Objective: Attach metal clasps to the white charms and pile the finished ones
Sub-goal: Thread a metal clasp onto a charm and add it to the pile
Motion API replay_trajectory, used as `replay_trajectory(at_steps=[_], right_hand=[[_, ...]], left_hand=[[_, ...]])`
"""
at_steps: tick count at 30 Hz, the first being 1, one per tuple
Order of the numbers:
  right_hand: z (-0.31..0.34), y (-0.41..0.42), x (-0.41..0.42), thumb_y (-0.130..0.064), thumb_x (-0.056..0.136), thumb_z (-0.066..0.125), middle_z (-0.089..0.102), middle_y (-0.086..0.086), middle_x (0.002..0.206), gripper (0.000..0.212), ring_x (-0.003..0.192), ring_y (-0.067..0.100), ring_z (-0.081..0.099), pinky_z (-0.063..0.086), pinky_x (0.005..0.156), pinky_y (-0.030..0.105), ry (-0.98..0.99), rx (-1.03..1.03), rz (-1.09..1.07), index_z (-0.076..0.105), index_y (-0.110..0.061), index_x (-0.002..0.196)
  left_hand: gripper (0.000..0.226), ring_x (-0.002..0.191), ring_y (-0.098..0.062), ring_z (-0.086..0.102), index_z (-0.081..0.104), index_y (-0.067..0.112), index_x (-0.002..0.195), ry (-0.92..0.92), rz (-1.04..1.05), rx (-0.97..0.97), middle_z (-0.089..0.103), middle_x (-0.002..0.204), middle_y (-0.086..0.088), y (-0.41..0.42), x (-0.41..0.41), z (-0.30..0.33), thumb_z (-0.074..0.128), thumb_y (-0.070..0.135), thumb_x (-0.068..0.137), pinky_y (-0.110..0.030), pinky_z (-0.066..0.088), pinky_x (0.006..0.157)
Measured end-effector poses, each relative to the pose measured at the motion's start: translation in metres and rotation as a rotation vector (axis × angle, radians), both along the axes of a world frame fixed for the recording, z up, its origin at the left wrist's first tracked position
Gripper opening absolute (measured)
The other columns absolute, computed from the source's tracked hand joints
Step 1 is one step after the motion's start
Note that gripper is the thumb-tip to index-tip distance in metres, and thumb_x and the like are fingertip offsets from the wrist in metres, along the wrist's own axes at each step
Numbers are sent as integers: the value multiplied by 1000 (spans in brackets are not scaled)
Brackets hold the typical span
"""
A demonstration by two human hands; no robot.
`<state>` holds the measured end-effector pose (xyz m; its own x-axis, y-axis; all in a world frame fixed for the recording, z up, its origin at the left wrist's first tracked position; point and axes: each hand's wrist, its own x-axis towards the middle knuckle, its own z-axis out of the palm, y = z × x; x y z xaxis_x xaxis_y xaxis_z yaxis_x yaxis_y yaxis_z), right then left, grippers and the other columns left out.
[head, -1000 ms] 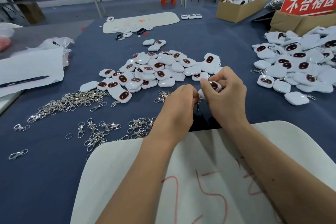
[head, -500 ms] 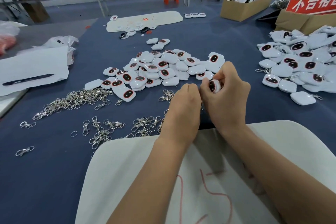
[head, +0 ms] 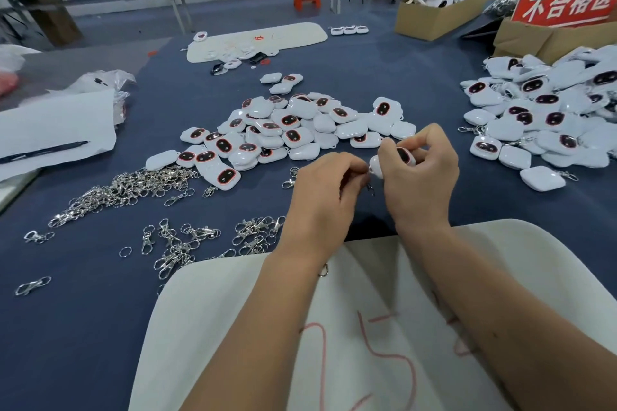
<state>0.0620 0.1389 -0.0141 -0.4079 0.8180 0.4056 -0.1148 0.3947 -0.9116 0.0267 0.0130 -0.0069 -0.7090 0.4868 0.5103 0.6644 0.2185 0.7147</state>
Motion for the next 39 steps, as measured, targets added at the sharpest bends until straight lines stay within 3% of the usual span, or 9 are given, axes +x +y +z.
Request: replay_trajectory(at_steps=[6,10,14,20,24,28,33,36,39], right_hand=[[0,0,1,-20,88,71,53,-3,54,28,47,10,45,39,53,28,35,47,50,47,-11,78],[4,-2,2,-20,90,74,57,-2,57,30,58,27,56,46,56,34,67,83,147,48,-10,81],[7,-3,4,-17,92,76,57,-12,60,29,56,6,54,44,58,19,75,155,223,49,-14,81],[8,-2,5,-19,92,79,60,-12,67,26,61,4,54,44,60,16,78,175,369,54,-17,87],[7,-3,4,-20,92,79,61,-6,69,26,61,8,54,45,59,19,72,169,386,54,-17,87],[4,-3,4,-23,90,81,64,4,75,28,68,27,58,51,61,30,34,178,381,57,-9,90],[5,-2,4,-24,90,82,66,5,74,29,68,28,62,55,62,37,15,155,371,56,-9,91],[4,-2,4,-26,92,80,68,1,75,27,70,24,65,56,65,39,-9,155,370,57,-11,92],[4,-3,4,-25,93,77,68,-1,77,23,72,23,66,56,68,41,-26,173,368,58,-12,95]], left_hand=[[17,83,-9,68,74,16,92,-64,6,27,72,84,9,-2,-4,-3,64,3,91,-35,56,79],[18,80,-7,66,72,14,92,-76,-22,-16,70,82,8,-5,-6,0,61,0,93,-25,54,77],[17,80,-10,63,67,11,91,-107,-44,-69,68,84,3,-7,-6,1,57,0,97,-22,50,74],[15,69,-4,65,68,11,89,-321,-51,-56,70,72,8,-9,-9,2,59,5,100,-18,51,71],[16,68,-11,66,69,7,88,-427,-82,-12,70,69,3,-11,-11,5,60,4,100,-27,55,72],[12,67,-12,63,71,5,91,-499,-70,-26,71,70,-1,-11,-10,7,63,6,99,-33,54,72],[9,66,-9,61,71,9,91,-434,-15,-68,72,75,-5,-10,-6,8,64,6,96,-15,47,62],[10,59,-5,54,69,13,83,-364,38,-71,64,66,9,-10,-3,9,66,4,88,-12,45,58],[14,55,0,51,67,16,77,-318,81,-76,62,63,12,-8,-2,9,67,4,84,-10,43,56]])
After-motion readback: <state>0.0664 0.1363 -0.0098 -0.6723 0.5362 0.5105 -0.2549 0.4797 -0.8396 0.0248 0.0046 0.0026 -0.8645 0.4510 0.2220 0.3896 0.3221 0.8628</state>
